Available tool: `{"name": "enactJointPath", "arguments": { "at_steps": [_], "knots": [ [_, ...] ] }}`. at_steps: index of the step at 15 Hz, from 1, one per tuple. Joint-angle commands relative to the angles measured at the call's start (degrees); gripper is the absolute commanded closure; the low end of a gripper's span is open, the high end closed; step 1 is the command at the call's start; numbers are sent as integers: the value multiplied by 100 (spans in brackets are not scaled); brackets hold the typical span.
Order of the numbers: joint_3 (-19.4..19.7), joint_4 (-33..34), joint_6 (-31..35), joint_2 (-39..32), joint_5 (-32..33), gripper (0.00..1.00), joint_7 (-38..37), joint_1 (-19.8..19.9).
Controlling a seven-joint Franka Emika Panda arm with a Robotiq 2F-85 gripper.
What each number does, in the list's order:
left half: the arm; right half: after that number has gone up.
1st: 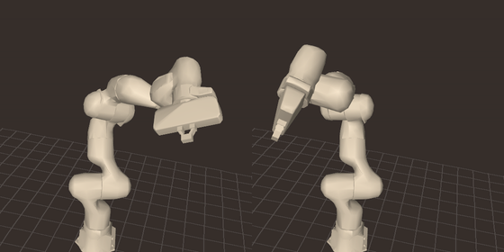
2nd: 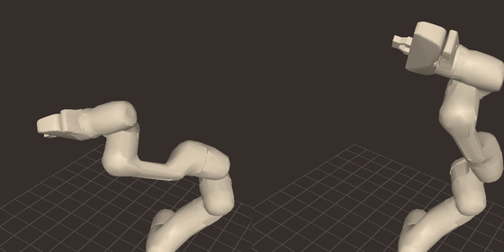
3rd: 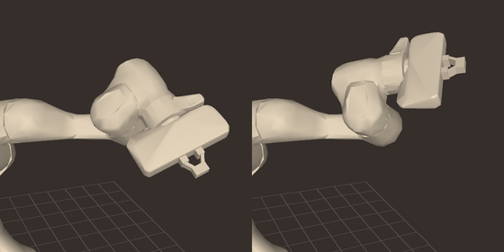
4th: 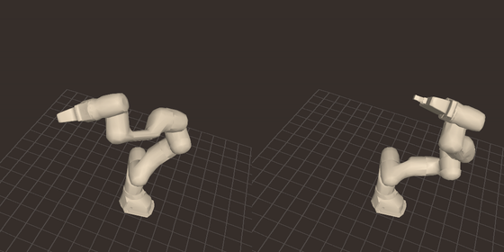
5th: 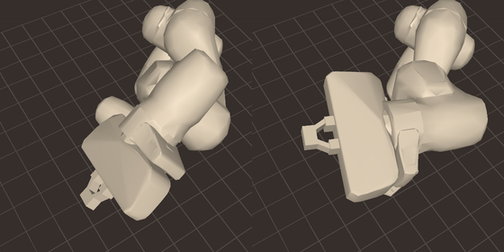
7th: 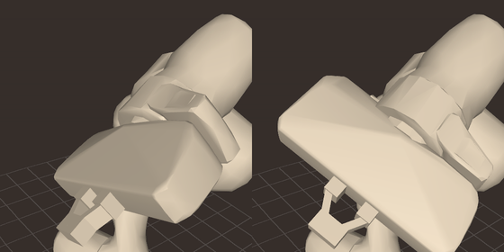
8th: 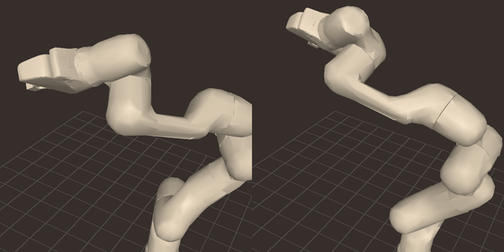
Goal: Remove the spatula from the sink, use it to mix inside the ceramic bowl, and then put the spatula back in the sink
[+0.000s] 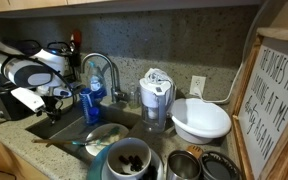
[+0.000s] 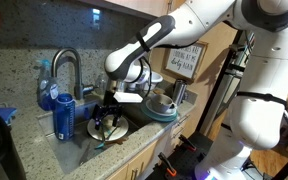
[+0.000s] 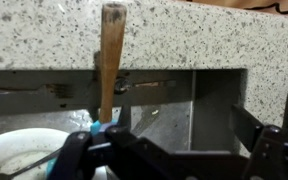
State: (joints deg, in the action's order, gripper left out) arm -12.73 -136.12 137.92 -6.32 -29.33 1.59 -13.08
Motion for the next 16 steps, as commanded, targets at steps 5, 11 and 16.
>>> {"name": "enactJointPath", "arguments": {
  "at_steps": [5,11,16],
  "knots": [
    [-47,111,-788,-168,-138,0,129,160],
    [28,233,-1623,-257,74,0,60,207],
    [125,515,-2413,-397,425,0,28,275]
  ]
}}
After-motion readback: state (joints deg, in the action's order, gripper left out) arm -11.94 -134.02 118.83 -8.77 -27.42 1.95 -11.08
